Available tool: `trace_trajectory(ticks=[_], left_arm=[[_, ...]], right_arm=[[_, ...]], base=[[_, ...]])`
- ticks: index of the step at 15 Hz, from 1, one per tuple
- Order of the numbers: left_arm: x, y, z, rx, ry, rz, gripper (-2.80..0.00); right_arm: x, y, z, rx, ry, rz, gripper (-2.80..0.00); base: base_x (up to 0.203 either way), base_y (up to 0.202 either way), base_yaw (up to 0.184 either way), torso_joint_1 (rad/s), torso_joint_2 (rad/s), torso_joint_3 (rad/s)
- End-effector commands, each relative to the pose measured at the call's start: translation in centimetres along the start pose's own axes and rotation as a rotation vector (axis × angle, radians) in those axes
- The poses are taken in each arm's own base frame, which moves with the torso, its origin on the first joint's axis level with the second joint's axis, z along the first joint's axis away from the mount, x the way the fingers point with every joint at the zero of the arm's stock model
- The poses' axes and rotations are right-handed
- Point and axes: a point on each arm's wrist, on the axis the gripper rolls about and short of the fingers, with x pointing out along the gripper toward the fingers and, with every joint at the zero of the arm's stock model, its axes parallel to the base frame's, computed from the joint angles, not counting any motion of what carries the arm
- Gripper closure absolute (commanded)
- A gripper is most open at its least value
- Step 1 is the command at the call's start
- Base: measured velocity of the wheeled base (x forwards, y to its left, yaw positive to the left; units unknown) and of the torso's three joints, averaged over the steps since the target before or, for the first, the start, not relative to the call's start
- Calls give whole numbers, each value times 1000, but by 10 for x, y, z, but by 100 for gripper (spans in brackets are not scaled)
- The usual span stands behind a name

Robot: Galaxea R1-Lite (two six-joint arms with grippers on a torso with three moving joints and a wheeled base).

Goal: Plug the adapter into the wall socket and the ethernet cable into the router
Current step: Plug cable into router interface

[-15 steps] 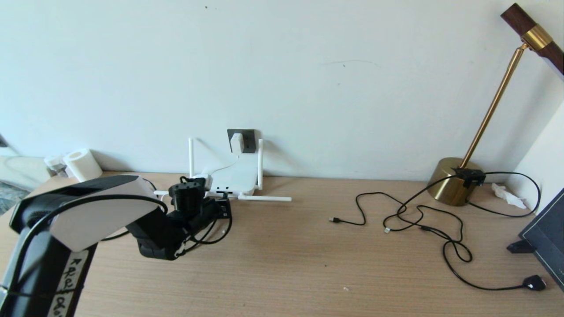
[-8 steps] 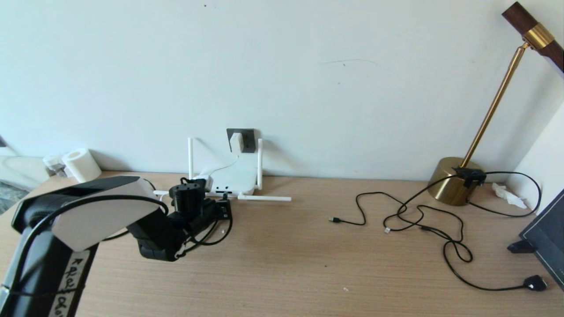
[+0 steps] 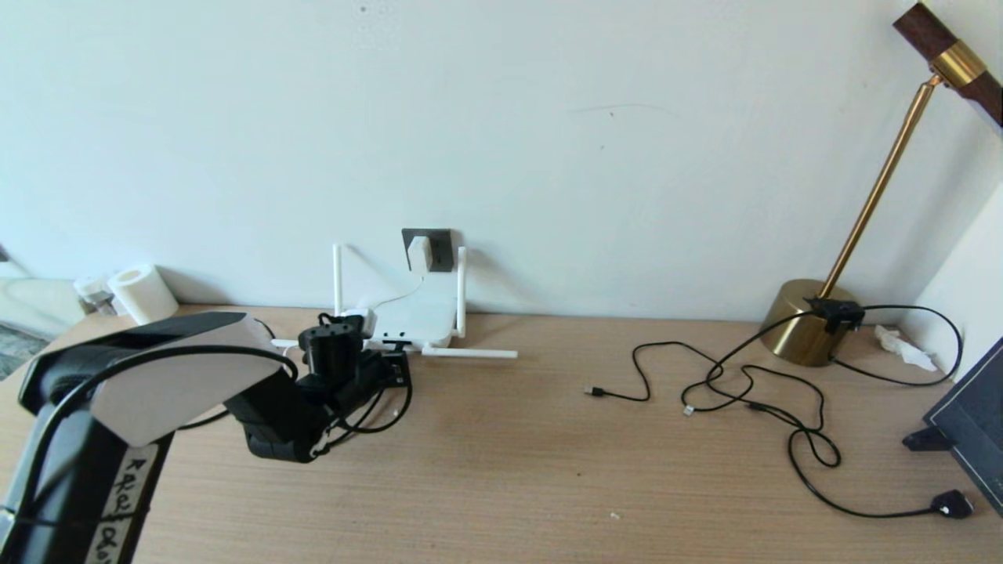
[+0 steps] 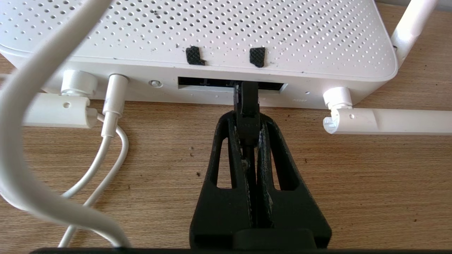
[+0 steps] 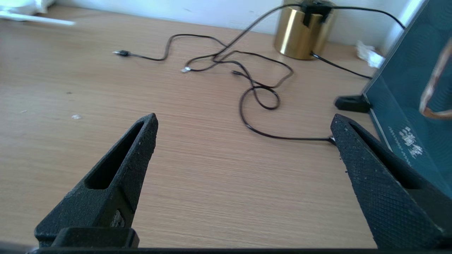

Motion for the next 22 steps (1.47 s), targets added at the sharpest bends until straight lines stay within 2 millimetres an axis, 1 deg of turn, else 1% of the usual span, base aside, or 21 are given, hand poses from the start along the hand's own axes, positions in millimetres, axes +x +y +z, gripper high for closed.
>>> trace_trajectory(ticks=[1, 8, 11, 22], left_arm=[[-2, 0, 2, -1, -3, -2, 0], [-14, -1, 5, -1, 5, -1, 0], [-16, -1, 6, -1, 8, 0, 0], [-15, -1, 8, -1, 1, 0, 0]], right_arm=[[0, 0, 0, -1, 2, 1, -280], [0, 0, 0, -1, 2, 1, -280], [0, 0, 0, -1, 1, 1, -280], [0, 0, 0, -1, 1, 0, -280]], base=[[0, 0, 0, 0, 0, 0], [0, 0, 0, 0, 0, 0], [0, 0, 0, 0, 0, 0], [0, 0, 0, 0, 0, 0]])
